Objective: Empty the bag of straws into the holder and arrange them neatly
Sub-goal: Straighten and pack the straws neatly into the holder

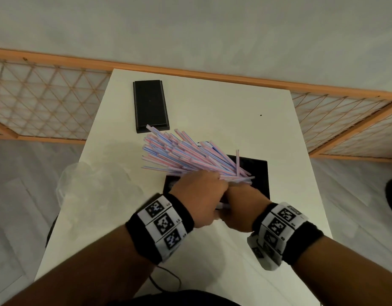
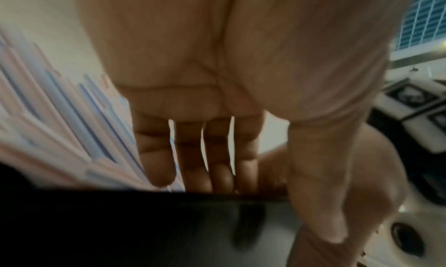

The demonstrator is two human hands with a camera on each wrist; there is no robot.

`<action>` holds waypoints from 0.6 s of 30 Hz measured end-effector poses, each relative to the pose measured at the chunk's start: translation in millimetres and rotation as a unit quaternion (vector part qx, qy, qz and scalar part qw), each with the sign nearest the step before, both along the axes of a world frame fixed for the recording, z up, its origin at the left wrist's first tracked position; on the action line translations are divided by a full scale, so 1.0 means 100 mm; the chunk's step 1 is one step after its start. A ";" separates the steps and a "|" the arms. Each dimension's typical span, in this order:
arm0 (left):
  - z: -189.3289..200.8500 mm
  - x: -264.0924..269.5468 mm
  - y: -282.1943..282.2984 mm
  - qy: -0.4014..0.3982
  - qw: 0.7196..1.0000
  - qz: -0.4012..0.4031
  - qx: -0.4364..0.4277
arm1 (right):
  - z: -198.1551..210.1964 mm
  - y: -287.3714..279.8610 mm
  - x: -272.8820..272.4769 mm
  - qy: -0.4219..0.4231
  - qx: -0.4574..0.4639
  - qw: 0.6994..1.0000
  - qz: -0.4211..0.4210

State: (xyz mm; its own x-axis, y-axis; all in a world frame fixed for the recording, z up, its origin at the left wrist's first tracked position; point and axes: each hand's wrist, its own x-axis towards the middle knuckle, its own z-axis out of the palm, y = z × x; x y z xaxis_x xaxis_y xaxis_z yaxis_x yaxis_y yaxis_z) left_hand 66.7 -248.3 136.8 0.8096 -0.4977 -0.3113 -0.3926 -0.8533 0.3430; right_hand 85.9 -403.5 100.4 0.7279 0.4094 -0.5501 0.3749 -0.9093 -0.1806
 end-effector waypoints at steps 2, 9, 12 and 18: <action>-0.10 0.02 -0.01 -0.024 1.000 0.015 -0.008 | -0.01 0.00 -0.01 0.000 0.023 1.000 0.005; -0.26 0.00 -0.04 -0.004 0.997 -0.001 0.080 | 0.12 -0.12 0.03 -0.053 -0.028 0.998 -0.027; -0.31 -0.01 -0.03 -0.005 0.996 -0.005 0.085 | 0.04 -0.11 -0.01 -0.042 -0.039 0.998 -0.005; -0.41 -0.04 -0.02 0.010 0.993 0.029 0.113 | -0.07 -0.03 0.01 -0.046 -0.048 0.997 -0.026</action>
State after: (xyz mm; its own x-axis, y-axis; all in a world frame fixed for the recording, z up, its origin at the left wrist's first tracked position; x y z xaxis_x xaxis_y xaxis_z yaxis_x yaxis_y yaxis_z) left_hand 63.0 -250.4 96.1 0.8277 -0.3659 -0.4254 -0.3358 -0.9304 0.1469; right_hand 86.7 -406.6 93.7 0.7960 0.3182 -0.5148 0.3370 -0.9396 -0.0597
